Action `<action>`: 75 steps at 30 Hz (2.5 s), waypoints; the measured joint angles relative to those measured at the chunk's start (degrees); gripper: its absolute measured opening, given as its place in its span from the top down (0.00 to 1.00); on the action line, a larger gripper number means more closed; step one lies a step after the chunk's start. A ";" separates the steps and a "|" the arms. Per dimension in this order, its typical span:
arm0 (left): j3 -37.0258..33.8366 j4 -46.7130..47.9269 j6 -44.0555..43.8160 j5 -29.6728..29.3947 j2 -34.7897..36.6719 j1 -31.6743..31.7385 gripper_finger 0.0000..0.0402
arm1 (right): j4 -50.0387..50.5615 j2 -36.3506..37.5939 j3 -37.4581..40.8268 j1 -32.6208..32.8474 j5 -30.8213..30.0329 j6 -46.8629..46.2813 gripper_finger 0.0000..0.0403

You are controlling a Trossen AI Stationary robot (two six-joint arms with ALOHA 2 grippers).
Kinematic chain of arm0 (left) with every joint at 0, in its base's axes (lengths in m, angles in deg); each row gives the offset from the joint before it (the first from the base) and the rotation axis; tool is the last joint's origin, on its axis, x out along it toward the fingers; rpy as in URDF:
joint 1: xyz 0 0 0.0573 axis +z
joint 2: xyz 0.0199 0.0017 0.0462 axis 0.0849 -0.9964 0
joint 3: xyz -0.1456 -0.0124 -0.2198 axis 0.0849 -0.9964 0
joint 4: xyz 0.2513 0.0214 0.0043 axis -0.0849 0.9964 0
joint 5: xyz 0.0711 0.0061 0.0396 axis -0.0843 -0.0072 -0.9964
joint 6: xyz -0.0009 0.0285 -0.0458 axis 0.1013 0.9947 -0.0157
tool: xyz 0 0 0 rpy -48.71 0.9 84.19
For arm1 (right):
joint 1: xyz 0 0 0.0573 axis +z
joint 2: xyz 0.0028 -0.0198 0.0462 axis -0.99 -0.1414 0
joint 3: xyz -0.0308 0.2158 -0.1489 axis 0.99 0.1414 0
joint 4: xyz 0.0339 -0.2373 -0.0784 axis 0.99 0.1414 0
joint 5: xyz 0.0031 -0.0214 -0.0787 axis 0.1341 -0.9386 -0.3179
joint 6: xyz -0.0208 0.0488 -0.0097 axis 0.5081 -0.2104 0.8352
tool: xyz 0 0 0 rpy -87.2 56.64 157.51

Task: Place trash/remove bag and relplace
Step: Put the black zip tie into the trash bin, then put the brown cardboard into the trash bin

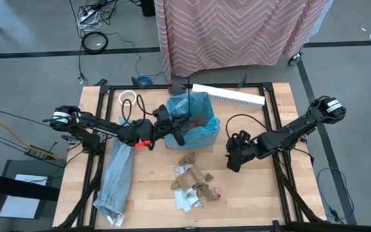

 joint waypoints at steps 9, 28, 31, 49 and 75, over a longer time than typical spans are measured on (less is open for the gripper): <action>0.09 -0.79 4.86 2.04 0.11 -0.02 0.91 | -4.12 0.00 0.00 0.00 -0.26 3.11 0.39; 0.09 -0.75 7.65 9.34 0.11 0.00 0.64 | -4.47 0.00 0.00 -0.02 -1.49 3.02 0.33; 0.13 -0.75 7.66 10.09 0.47 0.02 0.63 | -4.47 0.00 0.00 -0.02 -1.49 3.02 0.33; 0.33 -0.03 8.29 2.90 9.87 -0.16 0.62 | -4.38 0.00 0.00 -0.02 -1.53 2.99 0.32; 0.35 43.34 -38.56 7.46 15.00 -23.77 0.67 | -31.49 -8.34 -0.06 0.91 8.24 -4.49 0.32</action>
